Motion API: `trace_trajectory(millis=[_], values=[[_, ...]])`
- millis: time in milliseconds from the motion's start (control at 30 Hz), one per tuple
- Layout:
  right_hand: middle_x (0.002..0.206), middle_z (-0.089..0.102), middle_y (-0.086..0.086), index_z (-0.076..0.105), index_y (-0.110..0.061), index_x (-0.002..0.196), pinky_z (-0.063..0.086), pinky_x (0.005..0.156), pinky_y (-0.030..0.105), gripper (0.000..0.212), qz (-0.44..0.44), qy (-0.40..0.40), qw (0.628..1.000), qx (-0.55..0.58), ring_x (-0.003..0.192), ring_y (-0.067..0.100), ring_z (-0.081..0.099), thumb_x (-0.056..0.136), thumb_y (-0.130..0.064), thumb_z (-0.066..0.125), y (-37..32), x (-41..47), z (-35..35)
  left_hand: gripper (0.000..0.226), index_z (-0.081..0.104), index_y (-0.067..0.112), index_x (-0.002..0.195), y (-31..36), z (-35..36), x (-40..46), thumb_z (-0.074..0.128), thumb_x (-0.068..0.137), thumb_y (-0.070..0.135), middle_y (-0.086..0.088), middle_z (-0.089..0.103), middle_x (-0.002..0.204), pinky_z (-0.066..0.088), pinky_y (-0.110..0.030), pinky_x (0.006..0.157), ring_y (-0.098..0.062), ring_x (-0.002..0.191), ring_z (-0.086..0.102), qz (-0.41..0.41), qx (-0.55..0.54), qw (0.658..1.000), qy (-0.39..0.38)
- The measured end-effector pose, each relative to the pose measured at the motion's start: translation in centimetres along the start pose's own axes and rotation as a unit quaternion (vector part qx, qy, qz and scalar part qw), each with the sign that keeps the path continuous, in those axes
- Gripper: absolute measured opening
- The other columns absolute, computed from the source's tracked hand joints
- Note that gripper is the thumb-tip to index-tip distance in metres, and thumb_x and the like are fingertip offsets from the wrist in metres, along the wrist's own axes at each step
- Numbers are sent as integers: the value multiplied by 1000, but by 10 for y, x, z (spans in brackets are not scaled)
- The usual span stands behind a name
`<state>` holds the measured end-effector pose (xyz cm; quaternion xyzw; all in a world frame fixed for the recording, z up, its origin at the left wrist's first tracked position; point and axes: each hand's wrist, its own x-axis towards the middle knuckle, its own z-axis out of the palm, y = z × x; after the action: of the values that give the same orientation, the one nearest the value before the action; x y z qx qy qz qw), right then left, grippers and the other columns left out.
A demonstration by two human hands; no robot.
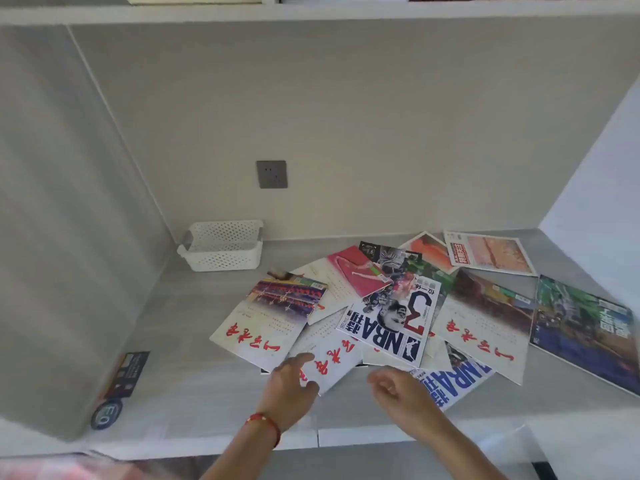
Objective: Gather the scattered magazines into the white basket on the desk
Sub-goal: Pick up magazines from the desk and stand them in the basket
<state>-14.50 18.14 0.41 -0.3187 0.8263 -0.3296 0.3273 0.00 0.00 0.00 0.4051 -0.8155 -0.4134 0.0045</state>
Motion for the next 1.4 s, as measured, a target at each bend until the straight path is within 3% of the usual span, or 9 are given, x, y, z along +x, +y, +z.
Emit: trace_trajectory(millis=[167,267,500,633,833,1067,1167,1267,1400], values=[[128,63,-8,62,-25,130,48,88,21,29,-35,-22,999,19,105,5,63,102,-21,55,-21,80,11,33,68,13,121,1,9,73,60,89,15,-5,64,100,60,-37,89,-23,91,66,-187,-156,970,-2],[133,58,-6,60,-26,134,48,91,26,34,-49,-46,997,32,108,10,63,101,-19,53,-34,123,26,51,53,-1,135,-19,18,96,63,92,25,-20,60,123,53,-48,103,-38,116,62,-322,-194,923,83],[123,59,-9,61,-28,128,44,75,18,29,-44,-143,989,-1,104,10,62,101,-21,53,-32,174,32,21,59,10,109,-31,3,116,65,92,1,-10,59,102,58,-45,84,-30,92,61,-437,-451,751,203],[124,63,-5,62,-23,126,40,64,9,27,-30,-145,989,-17,93,1,60,101,-20,52,-39,202,27,31,53,12,114,-31,-8,123,70,91,0,-17,56,115,60,-45,83,-37,109,63,-479,-528,674,192],[122,67,-2,63,-16,125,45,86,17,27,-66,-121,990,-37,105,8,61,99,-16,56,-83,234,44,28,61,-3,108,-46,-29,134,58,87,-20,-22,63,87,49,-31,64,-29,69,55,-412,-530,720,177],[135,64,0,61,-21,134,49,104,33,41,-123,-78,986,-78,119,18,63,94,-15,64,-157,255,65,49,57,27,107,-81,-151,95,42,86,-15,-11,71,97,63,-39,55,-30,74,73,-233,-310,915,108],[160,38,1,32,-20,157,33,118,32,74,-92,-84,989,-81,145,20,40,91,-15,67,-187,266,81,50,68,27,98,-103,-210,111,43,86,-15,-6,72,96,64,-42,63,-31,85,74,-119,-187,970,99],[144,57,4,36,-18,150,50,105,42,73,-23,-77,996,-38,130,24,57,87,-15,73,-208,279,93,41,66,27,104,-114,-258,144,51,94,-9,0,68,112,53,-26,85,-26,106,67,3,-12,996,85],[110,77,-8,72,-23,116,63,80,38,26,-58,-29,998,11,98,10,74,90,-18,71,-234,288,95,43,61,46,101,-126,-312,185,61,95,4,7,70,104,47,-18,70,-14,89,65,69,-40,987,139]])
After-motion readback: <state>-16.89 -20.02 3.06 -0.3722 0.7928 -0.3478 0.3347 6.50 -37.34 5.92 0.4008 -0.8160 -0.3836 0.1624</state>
